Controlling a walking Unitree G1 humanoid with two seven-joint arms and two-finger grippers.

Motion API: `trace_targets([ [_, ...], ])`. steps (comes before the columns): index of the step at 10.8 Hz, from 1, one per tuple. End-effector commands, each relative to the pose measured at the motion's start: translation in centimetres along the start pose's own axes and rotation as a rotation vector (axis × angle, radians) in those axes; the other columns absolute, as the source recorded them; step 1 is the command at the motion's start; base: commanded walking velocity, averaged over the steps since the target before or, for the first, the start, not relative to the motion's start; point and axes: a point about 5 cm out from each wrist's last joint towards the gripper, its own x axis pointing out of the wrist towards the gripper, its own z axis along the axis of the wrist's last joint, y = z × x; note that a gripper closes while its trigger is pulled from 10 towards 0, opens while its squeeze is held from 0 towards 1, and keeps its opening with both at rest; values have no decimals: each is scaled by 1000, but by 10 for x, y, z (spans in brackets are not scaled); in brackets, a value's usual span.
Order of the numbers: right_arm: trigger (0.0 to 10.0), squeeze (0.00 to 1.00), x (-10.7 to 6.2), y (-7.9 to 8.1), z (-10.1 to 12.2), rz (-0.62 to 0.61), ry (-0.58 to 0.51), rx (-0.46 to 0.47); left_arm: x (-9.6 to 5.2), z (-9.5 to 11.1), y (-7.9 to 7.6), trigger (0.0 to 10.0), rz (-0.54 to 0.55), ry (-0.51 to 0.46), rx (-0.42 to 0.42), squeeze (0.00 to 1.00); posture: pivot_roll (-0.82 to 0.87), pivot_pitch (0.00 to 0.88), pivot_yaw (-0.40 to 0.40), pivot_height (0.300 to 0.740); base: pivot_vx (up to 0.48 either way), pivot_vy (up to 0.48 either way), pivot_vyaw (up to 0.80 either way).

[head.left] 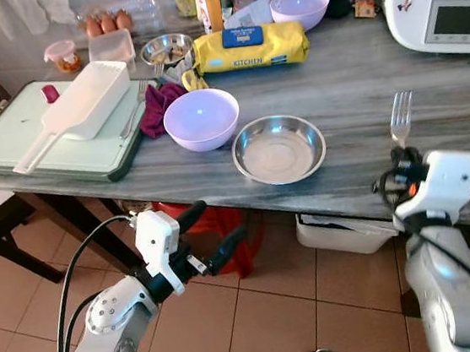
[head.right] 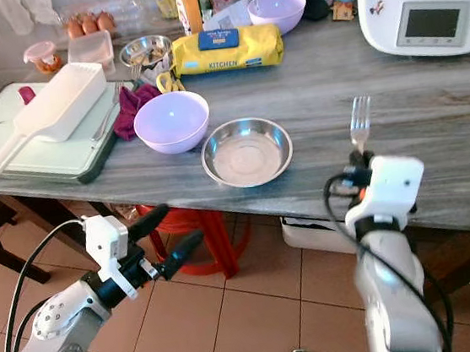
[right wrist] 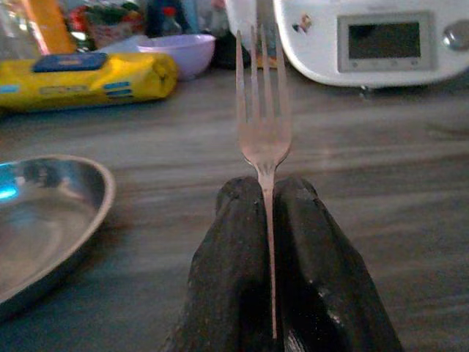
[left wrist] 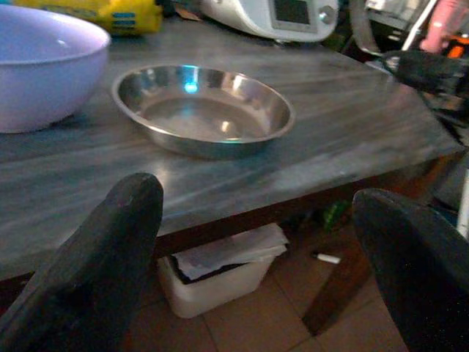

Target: Setting the table

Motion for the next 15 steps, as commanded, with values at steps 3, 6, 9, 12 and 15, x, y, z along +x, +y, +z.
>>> trace_targets([
  [3,10000,0,13,13,-12,-11,99,62,1,1,-7,10000,-62,16,10,0,-186,181,88,740,0,0,0],
  [6,10000,0,25,24,-16,8,140,98,-4,-17,-3,10000,-51,38,-6,0,-189,184,98,740,0,0,0],
  [9,10000,0,35,27,-14,-5,136,116,-9,-24,-2,10000,-45,46,0,0,-180,179,104,740,0,0,0],
  [12,10000,0,43,30,-13,-12,139,133,-11,-30,-5,10000,-47,54,-4,0,-173,169,110,740,0,0,0],
  [15,10000,0,53,34,-16,-6,167,160,-9,-30,-3,10000,-48,46,4,0,-173,169,110,740,0,0,0],
])
